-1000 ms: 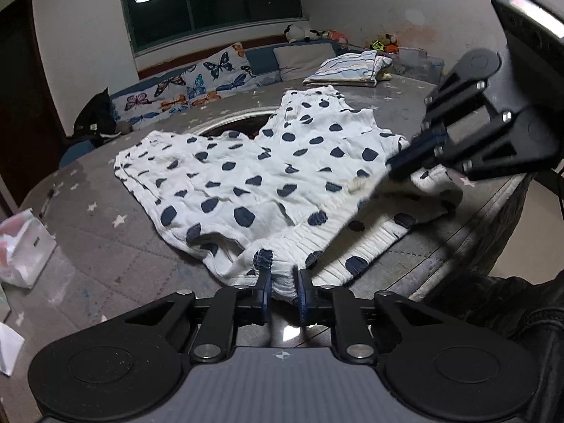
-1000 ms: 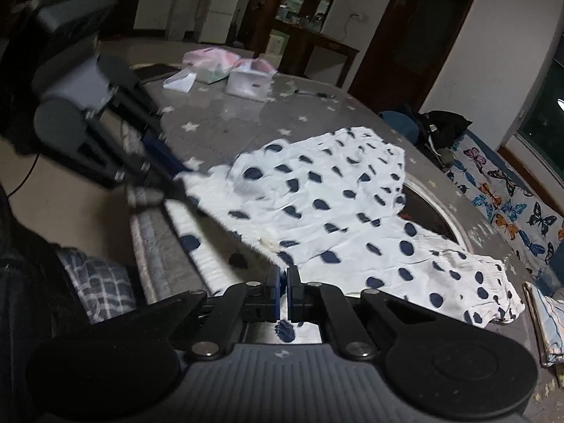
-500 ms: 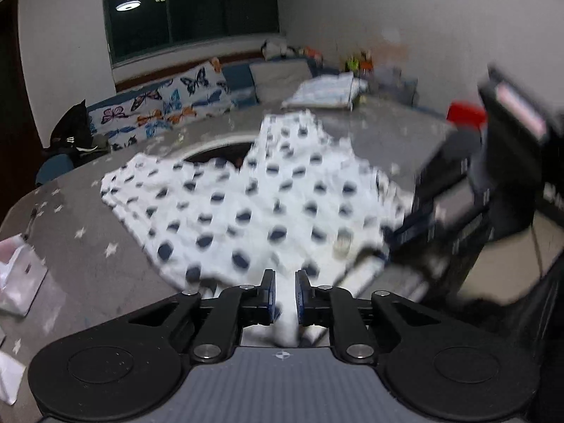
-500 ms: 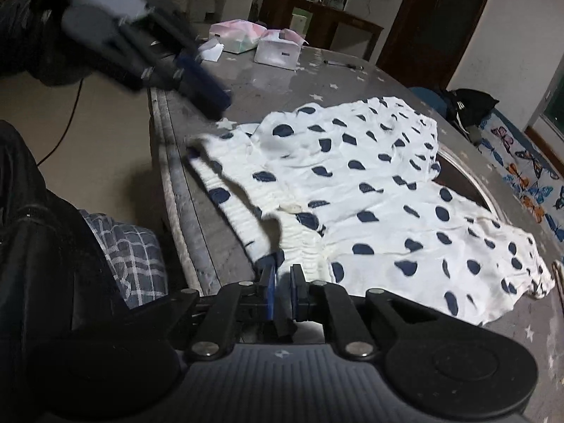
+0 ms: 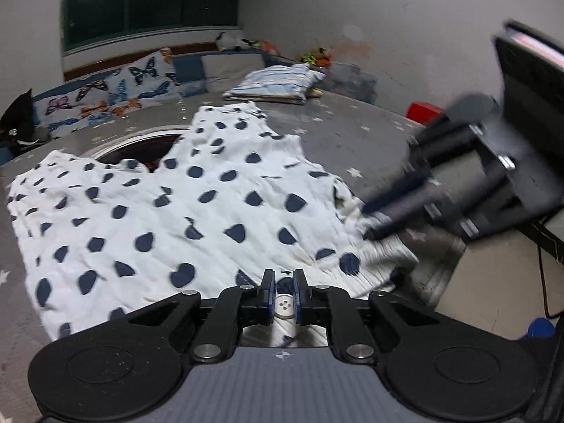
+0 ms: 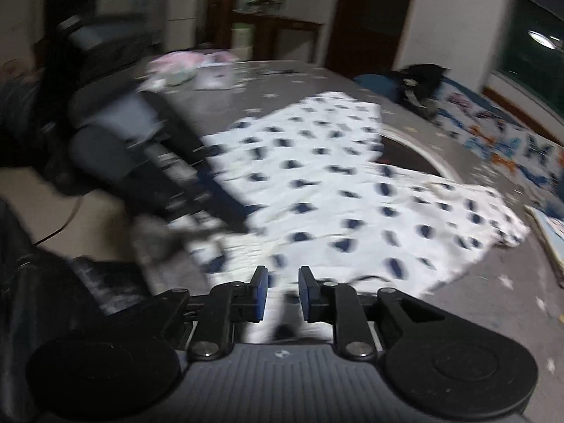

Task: Fold clothes

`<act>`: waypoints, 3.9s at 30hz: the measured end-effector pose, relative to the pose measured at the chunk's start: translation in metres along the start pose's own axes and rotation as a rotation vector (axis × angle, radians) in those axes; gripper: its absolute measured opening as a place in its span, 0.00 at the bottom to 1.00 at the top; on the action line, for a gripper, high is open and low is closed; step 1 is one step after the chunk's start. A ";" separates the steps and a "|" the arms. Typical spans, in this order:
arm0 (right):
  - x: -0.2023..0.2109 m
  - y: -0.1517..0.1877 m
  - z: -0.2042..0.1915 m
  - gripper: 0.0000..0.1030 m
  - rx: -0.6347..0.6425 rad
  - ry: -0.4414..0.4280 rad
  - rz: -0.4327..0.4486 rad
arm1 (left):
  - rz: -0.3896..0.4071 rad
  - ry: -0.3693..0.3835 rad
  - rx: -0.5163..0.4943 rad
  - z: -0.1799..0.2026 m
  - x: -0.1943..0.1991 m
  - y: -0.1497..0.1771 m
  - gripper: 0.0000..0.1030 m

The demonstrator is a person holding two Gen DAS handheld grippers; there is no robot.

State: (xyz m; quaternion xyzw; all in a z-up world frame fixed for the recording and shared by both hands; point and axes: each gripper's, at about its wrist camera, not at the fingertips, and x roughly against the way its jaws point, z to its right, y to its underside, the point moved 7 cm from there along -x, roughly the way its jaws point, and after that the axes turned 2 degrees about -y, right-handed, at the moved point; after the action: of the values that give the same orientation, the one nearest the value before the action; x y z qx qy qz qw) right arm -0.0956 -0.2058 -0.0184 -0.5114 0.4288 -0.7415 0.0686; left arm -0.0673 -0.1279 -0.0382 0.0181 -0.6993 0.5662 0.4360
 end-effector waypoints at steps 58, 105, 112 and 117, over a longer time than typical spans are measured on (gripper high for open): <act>-0.165 -0.042 0.369 0.40 -0.562 0.324 -0.038 | -0.106 0.361 -0.001 0.030 -0.100 -0.061 0.14; -0.095 -0.038 0.349 0.45 -0.513 0.386 -0.063 | -0.066 0.193 -0.012 0.067 -0.066 -0.060 0.52; -0.081 -0.026 0.341 0.45 -0.533 0.387 -0.054 | -0.085 0.159 -0.047 0.083 -0.069 -0.054 0.50; -0.076 -0.020 0.337 0.45 -0.545 0.382 -0.051 | -0.122 0.122 -0.067 0.086 -0.078 -0.047 0.38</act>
State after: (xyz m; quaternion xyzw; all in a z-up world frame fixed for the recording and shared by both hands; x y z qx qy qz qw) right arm 0.2225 -0.3430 -0.0201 -0.3732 0.6037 -0.6834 -0.1710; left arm -0.0457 -0.2510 -0.0494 0.0114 -0.6876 0.5149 0.5118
